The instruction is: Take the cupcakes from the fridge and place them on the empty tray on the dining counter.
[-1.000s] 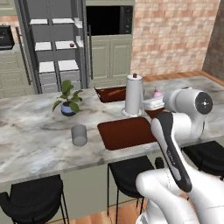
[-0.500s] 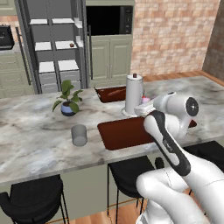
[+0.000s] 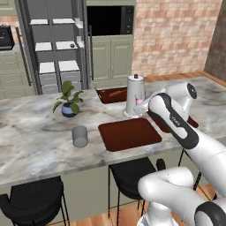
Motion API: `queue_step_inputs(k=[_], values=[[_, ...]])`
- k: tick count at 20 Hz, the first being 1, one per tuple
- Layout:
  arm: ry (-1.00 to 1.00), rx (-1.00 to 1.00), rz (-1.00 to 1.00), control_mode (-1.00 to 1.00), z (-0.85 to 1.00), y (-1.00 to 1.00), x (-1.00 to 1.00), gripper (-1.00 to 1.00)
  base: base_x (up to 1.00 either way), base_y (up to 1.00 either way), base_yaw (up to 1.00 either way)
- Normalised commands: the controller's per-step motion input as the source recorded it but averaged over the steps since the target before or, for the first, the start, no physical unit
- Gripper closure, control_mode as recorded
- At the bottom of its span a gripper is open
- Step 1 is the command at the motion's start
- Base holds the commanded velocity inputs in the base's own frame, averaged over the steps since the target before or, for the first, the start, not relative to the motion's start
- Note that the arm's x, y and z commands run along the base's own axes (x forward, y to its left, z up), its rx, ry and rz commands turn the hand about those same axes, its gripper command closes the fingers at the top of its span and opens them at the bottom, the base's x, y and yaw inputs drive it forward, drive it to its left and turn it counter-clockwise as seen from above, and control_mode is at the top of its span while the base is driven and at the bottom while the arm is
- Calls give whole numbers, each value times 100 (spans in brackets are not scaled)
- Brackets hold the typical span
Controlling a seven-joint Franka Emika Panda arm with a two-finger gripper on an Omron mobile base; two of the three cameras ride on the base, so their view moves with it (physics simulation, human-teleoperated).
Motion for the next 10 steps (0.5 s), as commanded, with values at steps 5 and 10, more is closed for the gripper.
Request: queue_step_inputs(k=[5, 10], values=[[-30, 10, 29, -100, -65, 0, 0, 100, 0, 0, 0], [-22, 16, 30, -100, -30, 6, 0, 100, 0, 0, 0]])
